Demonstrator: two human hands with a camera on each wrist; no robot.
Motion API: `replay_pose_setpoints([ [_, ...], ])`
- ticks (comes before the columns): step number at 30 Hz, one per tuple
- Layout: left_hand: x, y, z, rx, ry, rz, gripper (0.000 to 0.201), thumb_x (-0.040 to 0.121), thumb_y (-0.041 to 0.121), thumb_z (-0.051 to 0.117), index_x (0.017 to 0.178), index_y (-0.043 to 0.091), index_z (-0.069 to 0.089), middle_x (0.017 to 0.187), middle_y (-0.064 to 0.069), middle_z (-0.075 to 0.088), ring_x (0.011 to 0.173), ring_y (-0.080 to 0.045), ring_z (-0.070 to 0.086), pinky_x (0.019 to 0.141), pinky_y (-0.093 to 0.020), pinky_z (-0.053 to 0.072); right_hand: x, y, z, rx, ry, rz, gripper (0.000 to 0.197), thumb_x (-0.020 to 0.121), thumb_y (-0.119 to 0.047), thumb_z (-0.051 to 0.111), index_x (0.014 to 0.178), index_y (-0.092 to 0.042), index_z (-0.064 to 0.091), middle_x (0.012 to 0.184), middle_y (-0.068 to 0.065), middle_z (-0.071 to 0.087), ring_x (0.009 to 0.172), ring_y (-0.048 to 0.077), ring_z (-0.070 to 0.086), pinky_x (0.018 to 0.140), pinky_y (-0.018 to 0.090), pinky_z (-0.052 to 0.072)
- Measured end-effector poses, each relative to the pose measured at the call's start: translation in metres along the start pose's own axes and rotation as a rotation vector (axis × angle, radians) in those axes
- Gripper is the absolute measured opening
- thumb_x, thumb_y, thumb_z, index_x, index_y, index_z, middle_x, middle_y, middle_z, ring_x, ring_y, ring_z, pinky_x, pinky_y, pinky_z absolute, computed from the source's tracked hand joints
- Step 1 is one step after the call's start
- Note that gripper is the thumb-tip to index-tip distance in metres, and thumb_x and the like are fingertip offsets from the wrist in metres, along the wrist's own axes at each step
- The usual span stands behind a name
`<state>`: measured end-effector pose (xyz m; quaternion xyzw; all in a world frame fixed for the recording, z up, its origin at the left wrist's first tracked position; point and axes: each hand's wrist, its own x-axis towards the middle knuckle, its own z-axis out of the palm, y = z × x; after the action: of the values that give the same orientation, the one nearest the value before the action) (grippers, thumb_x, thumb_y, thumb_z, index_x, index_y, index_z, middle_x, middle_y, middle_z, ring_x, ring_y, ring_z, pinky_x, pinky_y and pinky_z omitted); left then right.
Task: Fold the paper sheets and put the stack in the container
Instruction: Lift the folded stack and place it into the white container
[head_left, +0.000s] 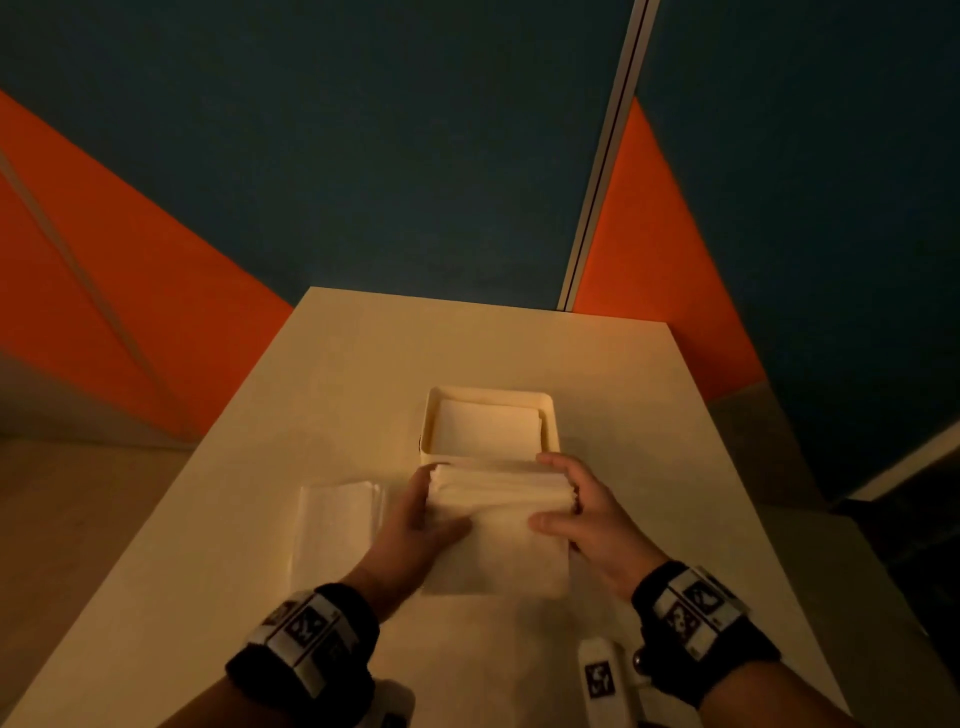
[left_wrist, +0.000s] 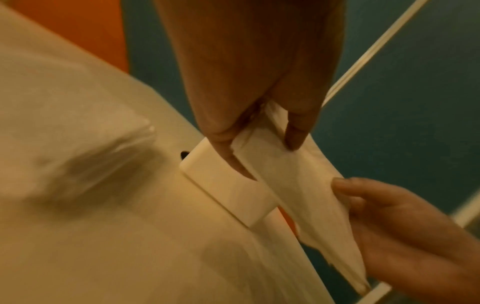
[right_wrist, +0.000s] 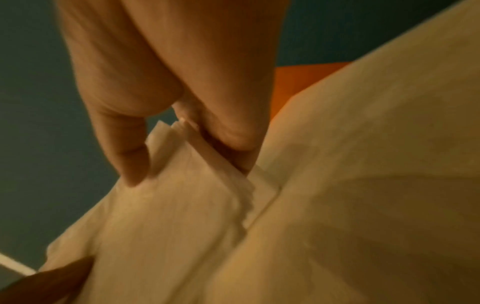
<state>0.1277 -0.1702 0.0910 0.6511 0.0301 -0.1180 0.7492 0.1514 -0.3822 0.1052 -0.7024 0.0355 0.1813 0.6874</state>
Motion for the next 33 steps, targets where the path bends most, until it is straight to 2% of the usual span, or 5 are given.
replay_pose_setpoints([
  [4, 0.0, -0.013, 0.002, -0.23, -0.04, -0.16, 0.076, 0.055, 0.024, 0.08, 0.126, 0.023, 0.052, 0.119, -0.011, 0.065, 0.107, -0.03, 0.063, 0.078, -0.039, 0.055, -0.004, 0.022, -0.001, 0.269, -0.021, 0.118, 0.078, 0.062, -0.005, 0.076, 0.129, -0.035, 0.049, 0.126, 0.008, 0.057, 0.113, 0.03, 0.056, 0.079, 0.038, 0.053],
  [7, 0.004, -0.006, -0.002, -0.339, -0.133, -0.197, 0.078, 0.061, 0.026, 0.081, 0.131, 0.021, 0.049, 0.126, -0.016, 0.06, 0.112, -0.033, 0.06, 0.084, -0.046, 0.053, -0.002, 0.021, -0.005, 0.388, 0.02, 0.138, 0.058, 0.075, 0.007, 0.065, 0.123, -0.025, 0.055, 0.122, 0.018, 0.06, 0.105, 0.036, 0.061, 0.073, 0.041, 0.054],
  [14, 0.005, 0.019, 0.014, -0.545, -0.227, -0.032, 0.092, 0.053, 0.03, 0.089, 0.134, 0.02, 0.046, 0.132, -0.008, 0.058, 0.121, -0.025, 0.055, 0.089, -0.035, 0.052, 0.005, -0.01, 0.011, 0.592, 0.199, 0.116, 0.038, 0.085, 0.003, 0.059, 0.119, -0.012, 0.053, 0.115, 0.018, 0.062, 0.102, 0.035, 0.061, 0.068, 0.042, 0.055],
  [21, 0.017, 0.028, 0.027, -0.546, 0.186, -0.029, 0.034, 0.084, 0.011, 0.06, 0.118, 0.014, 0.058, 0.102, -0.008, 0.071, 0.097, -0.027, 0.066, 0.079, -0.043, 0.056, 0.005, -0.03, 0.033, -0.1, 0.225, 0.029, 0.059, 0.081, -0.019, 0.071, 0.131, -0.027, 0.041, 0.125, 0.004, 0.052, 0.109, 0.021, 0.055, 0.089, 0.037, 0.05],
  [33, 0.011, 0.028, 0.024, -0.446, 0.088, 0.012, 0.068, 0.064, 0.018, 0.071, 0.129, 0.019, 0.049, 0.119, -0.018, 0.063, 0.106, -0.035, 0.063, 0.078, -0.043, 0.055, -0.007, -0.055, 0.062, -0.339, -0.041, -0.128, 0.071, 0.067, -0.033, 0.061, 0.134, -0.027, 0.037, 0.12, -0.003, 0.058, 0.109, 0.015, 0.057, 0.096, 0.041, 0.05],
])
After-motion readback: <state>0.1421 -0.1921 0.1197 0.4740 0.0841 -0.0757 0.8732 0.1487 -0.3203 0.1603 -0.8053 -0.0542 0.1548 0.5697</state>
